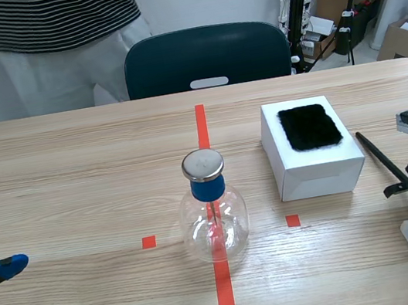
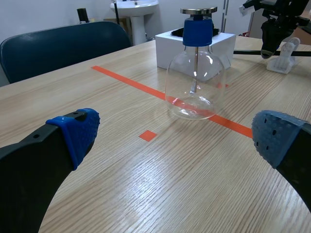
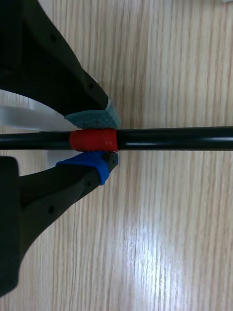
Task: Do the electroscope experiment. put the rod down on the box
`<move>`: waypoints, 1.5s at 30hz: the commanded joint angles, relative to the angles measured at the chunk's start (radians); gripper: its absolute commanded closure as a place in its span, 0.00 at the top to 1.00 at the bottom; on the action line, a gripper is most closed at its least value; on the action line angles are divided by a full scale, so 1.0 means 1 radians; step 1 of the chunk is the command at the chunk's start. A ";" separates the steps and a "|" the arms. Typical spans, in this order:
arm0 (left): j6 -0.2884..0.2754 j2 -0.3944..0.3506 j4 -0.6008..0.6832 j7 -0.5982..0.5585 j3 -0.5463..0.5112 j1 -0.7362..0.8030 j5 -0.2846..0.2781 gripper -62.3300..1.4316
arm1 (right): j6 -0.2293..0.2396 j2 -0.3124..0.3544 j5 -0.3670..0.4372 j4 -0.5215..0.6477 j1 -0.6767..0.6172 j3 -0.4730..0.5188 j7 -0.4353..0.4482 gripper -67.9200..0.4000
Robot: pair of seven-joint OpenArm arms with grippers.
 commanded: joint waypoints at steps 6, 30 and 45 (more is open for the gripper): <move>-0.001 -0.001 0.012 -0.050 -0.006 -0.003 -0.011 1.00 | 0.023 0.007 0.026 0.002 0.019 0.017 0.008 0.01; -0.001 -0.001 0.012 -0.050 -0.006 -0.003 -0.011 1.00 | 0.076 0.018 0.025 -0.079 0.084 0.021 0.068 0.09; -0.001 -0.001 0.012 -0.050 -0.006 -0.003 -0.011 1.00 | 0.067 0.018 0.025 -0.079 0.076 0.021 0.067 0.37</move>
